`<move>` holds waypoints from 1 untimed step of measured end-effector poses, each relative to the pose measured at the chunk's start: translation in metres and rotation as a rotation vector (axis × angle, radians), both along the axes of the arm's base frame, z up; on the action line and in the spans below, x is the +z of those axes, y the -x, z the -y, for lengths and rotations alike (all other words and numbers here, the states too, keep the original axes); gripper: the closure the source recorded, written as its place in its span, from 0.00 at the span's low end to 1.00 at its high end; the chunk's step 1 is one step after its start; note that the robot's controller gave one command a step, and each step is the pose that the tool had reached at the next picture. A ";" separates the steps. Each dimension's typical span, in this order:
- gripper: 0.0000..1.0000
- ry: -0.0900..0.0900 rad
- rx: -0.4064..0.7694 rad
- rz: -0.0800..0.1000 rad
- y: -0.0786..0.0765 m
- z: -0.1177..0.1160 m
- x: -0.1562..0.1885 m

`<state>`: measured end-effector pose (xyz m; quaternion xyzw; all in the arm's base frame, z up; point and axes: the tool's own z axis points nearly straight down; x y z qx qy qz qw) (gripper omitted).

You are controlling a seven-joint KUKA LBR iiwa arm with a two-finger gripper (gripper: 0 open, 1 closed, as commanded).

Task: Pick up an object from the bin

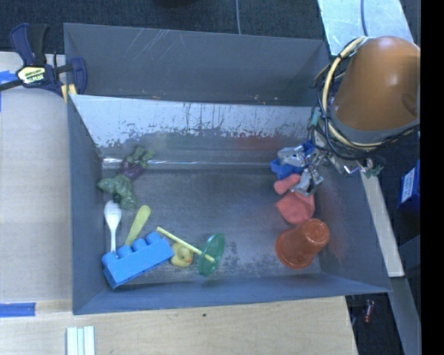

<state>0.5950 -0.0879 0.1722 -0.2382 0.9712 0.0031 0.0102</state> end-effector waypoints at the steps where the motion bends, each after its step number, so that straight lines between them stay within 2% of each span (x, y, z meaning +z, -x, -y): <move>1: 1.00 0.005 0.211 0.003 -0.009 0.003 -0.024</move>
Offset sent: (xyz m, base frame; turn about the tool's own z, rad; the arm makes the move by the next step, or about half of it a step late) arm 0.0000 0.0032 0.1498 0.0223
